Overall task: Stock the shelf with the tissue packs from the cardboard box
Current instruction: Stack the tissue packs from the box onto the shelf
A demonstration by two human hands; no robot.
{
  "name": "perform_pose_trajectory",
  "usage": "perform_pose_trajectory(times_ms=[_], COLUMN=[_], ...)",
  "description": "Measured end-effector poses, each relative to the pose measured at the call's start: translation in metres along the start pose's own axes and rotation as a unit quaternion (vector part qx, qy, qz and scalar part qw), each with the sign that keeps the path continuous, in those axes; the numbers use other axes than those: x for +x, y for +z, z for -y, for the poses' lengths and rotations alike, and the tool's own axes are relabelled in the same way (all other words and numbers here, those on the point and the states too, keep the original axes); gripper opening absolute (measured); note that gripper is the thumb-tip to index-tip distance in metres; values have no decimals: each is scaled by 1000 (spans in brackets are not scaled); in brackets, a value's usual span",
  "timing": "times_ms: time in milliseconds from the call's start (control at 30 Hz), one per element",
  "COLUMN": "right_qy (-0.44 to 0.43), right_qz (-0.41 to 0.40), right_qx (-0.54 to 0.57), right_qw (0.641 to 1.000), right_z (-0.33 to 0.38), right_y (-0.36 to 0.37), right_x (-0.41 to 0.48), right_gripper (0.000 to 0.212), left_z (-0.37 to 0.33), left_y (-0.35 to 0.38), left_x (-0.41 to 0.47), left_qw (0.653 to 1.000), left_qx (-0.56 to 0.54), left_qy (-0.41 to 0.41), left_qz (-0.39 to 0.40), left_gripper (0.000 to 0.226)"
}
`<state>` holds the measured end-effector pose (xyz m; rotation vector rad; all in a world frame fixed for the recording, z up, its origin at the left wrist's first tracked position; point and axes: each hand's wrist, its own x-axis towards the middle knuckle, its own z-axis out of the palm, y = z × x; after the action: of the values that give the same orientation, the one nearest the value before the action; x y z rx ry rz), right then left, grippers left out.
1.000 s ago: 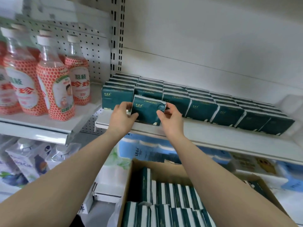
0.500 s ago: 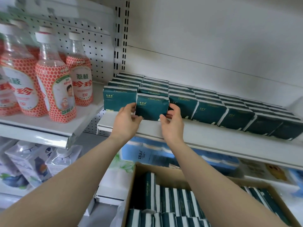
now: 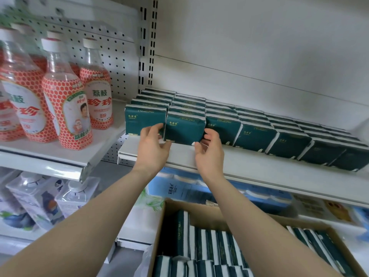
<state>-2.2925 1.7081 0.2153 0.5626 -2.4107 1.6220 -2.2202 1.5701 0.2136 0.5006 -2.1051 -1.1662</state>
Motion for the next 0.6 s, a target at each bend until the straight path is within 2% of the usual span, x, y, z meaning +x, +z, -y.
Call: perform_pose_trajectory(times_ms=[167, 600], right_qy=[-36, -51], right_qz=[5, 40], right_qx=[-31, -55], right_qw=[999, 996], right_z=[-1, -4], right_y=[0, -1], right_x=[-3, -2], right_gripper=[37, 34], left_z=[4, 8], left_y=[-3, -4], left_x=[1, 2], left_qw=[999, 1000], left_qx=[32, 31], left_qy=[-1, 3], left_qz=[-19, 1], left_gripper=[62, 60])
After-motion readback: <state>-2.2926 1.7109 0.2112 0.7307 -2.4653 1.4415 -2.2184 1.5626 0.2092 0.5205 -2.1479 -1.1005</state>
